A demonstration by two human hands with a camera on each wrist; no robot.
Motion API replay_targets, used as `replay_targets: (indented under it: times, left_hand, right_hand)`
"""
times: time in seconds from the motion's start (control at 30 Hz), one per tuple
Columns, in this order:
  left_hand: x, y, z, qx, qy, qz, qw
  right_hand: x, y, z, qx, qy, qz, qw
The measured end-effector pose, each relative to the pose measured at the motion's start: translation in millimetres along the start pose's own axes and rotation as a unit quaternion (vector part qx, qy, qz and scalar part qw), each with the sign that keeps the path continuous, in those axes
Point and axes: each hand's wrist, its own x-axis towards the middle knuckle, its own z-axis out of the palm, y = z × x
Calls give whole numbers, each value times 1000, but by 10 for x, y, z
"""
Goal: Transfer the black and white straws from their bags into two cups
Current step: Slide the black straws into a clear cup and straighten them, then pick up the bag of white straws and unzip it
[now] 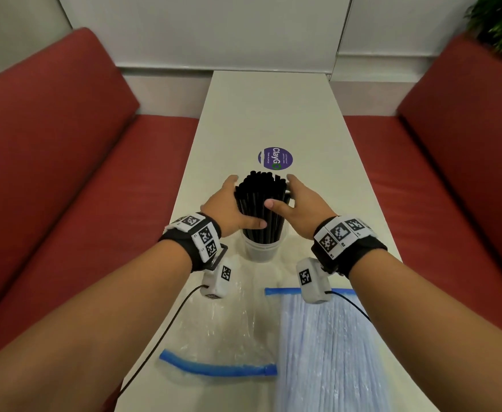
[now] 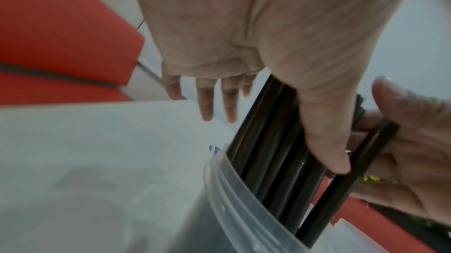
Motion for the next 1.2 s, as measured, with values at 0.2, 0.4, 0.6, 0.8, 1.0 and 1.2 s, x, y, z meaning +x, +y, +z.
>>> replay_targets:
  times: [0.2, 0.4, 0.6, 0.8, 1.0, 1.2]
  left_hand:
    - [-668, 44, -30, 292, -53, -74, 952]
    - [-1020, 261, 864, 305, -160, 0, 939]
    - [-973, 249, 1726, 423, -213, 51, 879]
    - [-1015, 289, 1908, 366, -210, 28, 906]
    - [-1153, 698, 1691, 186, -101, 91, 973]
    - [-1373, 1266, 1447, 87, -17, 200, 976]
  right_hand:
    - [-540, 273, -423, 37, 133, -39, 990]
    - [-1010, 814, -407, -94, -74, 26, 992]
    - [-1364, 1619, -144, -277, -177, 222, 918]
    - [-1600, 1891, -113, -167, -131, 251, 945]
    - [-1693, 1864, -641, 112, 23, 159, 981]
    - [-1899, 1373, -1017, 217, 119, -3, 969]
